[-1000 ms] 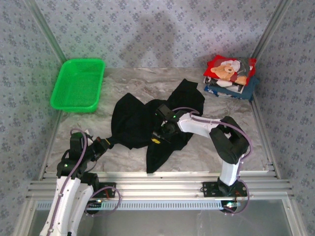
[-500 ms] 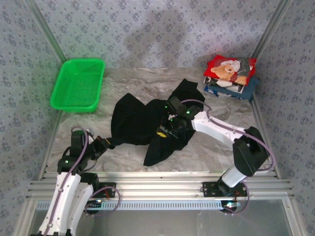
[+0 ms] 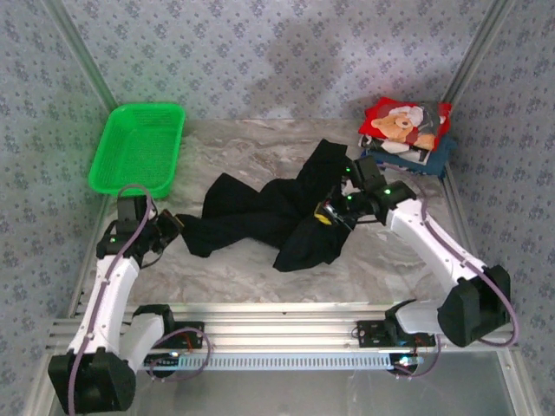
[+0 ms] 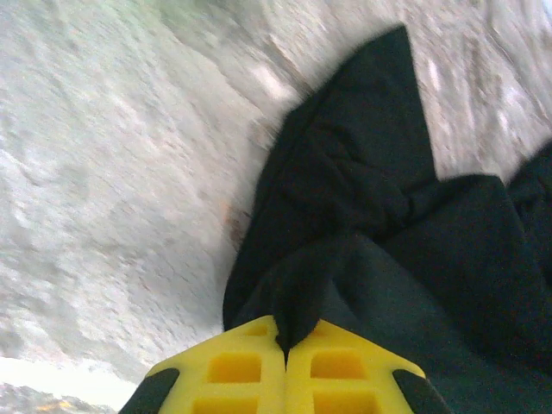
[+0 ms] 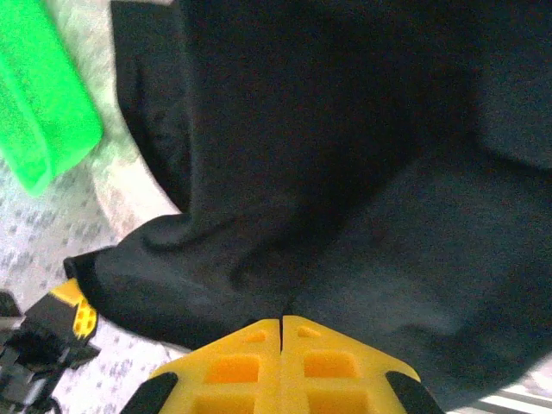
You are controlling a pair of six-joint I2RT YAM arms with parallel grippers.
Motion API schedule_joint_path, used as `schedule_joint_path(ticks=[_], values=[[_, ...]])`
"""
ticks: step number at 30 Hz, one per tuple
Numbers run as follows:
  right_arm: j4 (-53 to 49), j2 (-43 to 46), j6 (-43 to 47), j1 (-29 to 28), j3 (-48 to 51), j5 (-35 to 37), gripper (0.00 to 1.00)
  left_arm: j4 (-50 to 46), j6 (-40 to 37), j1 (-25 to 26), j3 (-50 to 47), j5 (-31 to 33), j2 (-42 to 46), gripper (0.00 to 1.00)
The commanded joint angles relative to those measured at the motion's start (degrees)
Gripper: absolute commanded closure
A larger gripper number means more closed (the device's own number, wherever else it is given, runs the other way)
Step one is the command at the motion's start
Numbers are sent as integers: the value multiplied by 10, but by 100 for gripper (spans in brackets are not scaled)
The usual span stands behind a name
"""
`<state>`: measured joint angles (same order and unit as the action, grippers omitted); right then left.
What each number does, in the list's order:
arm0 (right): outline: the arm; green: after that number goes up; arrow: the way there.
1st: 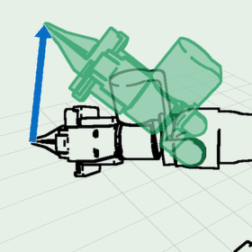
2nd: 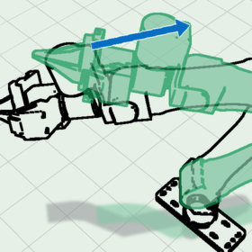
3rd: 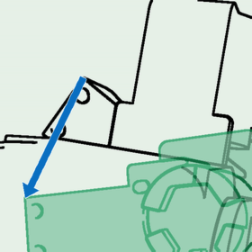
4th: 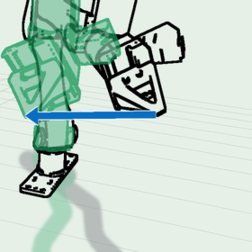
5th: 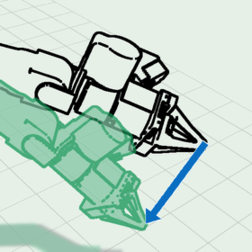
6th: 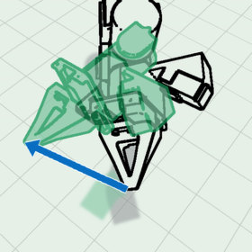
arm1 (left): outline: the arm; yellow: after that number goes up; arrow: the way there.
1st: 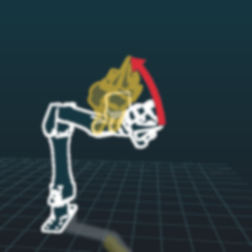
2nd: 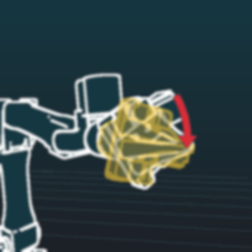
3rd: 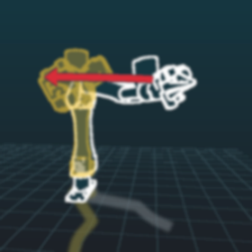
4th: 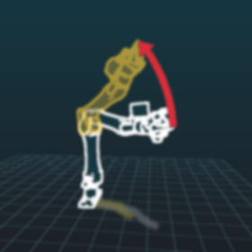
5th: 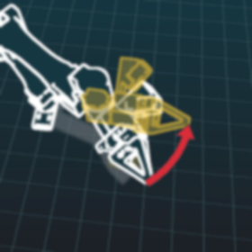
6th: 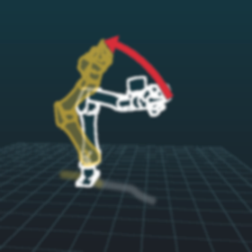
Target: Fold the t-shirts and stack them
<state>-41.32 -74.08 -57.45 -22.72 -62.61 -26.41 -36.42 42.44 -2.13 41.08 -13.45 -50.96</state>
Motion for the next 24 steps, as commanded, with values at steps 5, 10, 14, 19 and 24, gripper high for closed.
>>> schedule_joint_path(ticks=[5,10,14,19,24], values=[[-69,40,67,72,48,2,100,1,-28,-28,31,47,-32,100],[-2,62,59,106,82,-32,100,64,-18,-18,36,-8,-29,100],[56,81,60,130,45,-66,100,89,-32,-8,96,-25,-21,100],[92,79,77,195,-91,-118,100,61,-67,-9,260,-15,-54,100],[117,59,67,271,-241,-160,100,18,-116,-19,451,-4,-103,100]])
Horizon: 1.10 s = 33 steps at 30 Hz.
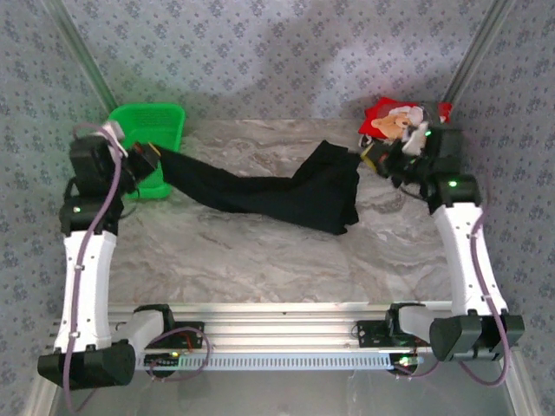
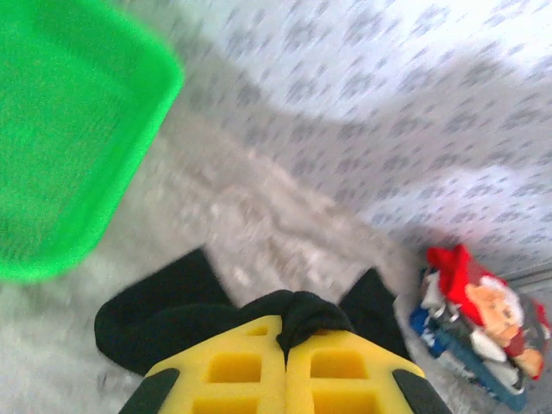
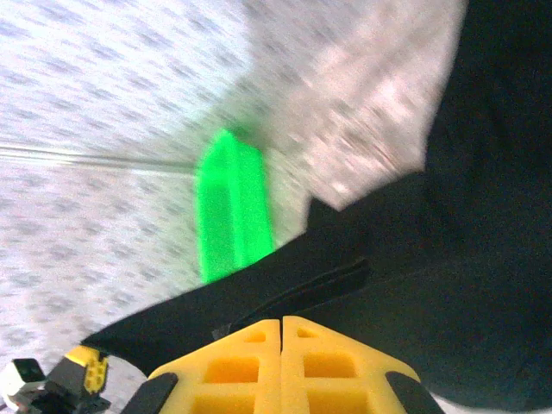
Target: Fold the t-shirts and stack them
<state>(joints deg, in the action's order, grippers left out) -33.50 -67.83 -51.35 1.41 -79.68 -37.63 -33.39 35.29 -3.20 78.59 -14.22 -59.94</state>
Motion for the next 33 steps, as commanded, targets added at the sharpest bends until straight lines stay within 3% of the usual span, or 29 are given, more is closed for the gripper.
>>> schedule_joint_path(ticks=[1,9,18,27,33], values=[[40,-9,3,49,-102,-53,100,-24,-57,-10,119,9,-23,100],[79,-26,-70,171,-256,-113,100,-51,-111,-14,370,11,-101,100],[99,-14,-150,250,-363,-174,100,-58,-96,-13,504,-32,-131,100],[110,-86,-183,254,-469,-161,100,-27,-60,-12,553,-66,-198,100],[125,-182,-158,229,-494,-141,100,-25,-28,-7,617,-94,-317,100]])
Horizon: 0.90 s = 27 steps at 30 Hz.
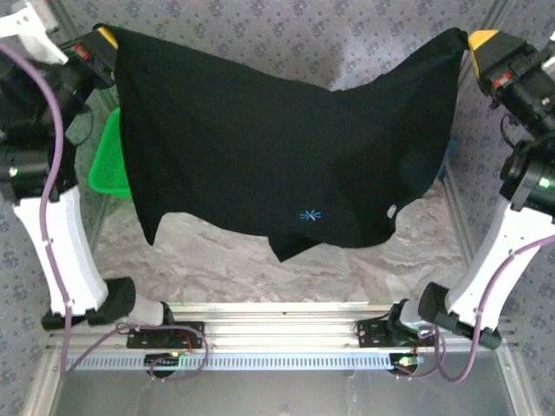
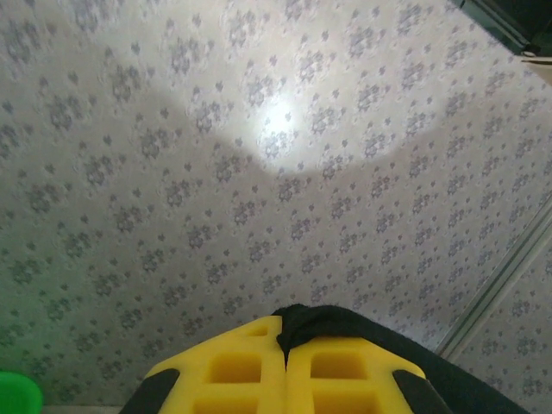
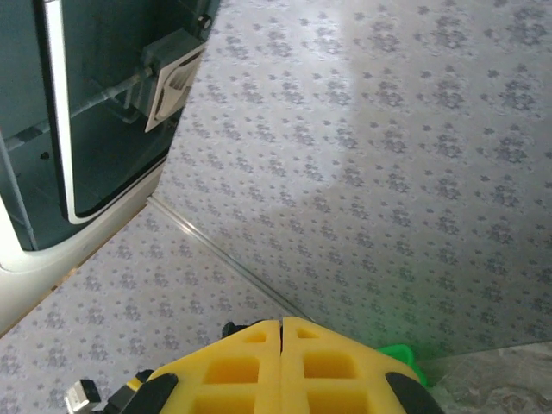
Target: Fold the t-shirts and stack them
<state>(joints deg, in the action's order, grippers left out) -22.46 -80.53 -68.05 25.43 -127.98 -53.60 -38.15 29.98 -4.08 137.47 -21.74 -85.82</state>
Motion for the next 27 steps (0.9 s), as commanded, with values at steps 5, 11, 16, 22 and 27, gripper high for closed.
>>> schedule_joint_path(ticks=[5,11,16,22,27], values=[[2,-176,41,-44,-80,36,100,-3,58,13,211,-49,-218,100],[50,-401,-53,-70,-343,37,100,104,170,5,315,-73,-349,100],[131,-438,-123,-64,-372,68,100,196,214,-13,315,-66,-366,100],[137,-388,-104,-42,-334,62,100,235,238,-66,315,-92,-351,100],[76,-343,-46,-20,-316,27,100,193,215,-96,315,-139,-327,100]])
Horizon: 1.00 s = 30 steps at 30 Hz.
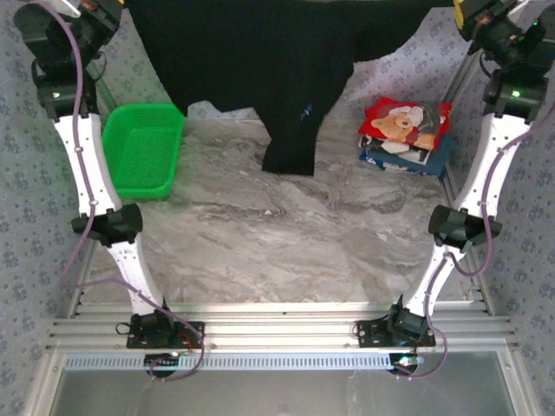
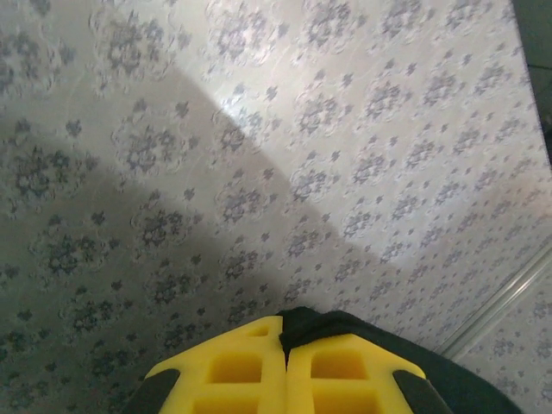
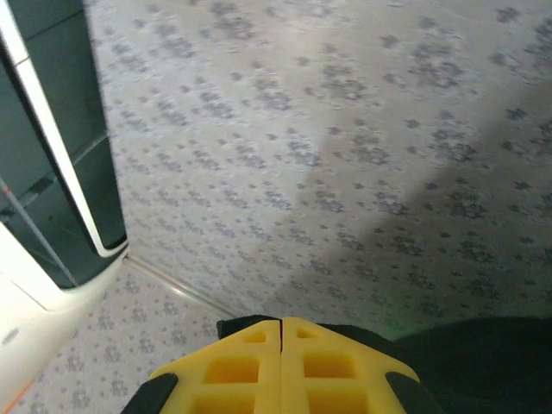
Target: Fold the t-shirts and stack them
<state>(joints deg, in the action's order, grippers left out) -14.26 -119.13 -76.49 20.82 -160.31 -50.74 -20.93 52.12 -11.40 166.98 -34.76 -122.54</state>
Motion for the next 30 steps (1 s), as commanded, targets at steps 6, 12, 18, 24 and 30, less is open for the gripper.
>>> schedule_joint_path(ticks=[6,12,18,24,30], values=[[-131,236,253,3,325,-26,100,-272,-167,-3,6,-30,76,100],[-150,467,346,9,749,-1,100,-446,-263,33,-176,43,155,100],[-227,616,399,10,995,8,100,-411,-282,44,-543,115,307,100],[-378,693,487,4,1081,63,100,-304,-236,3,-926,142,466,100],[-502,749,486,11,1142,153,100,-319,-227,-14,-1131,195,579,100]])
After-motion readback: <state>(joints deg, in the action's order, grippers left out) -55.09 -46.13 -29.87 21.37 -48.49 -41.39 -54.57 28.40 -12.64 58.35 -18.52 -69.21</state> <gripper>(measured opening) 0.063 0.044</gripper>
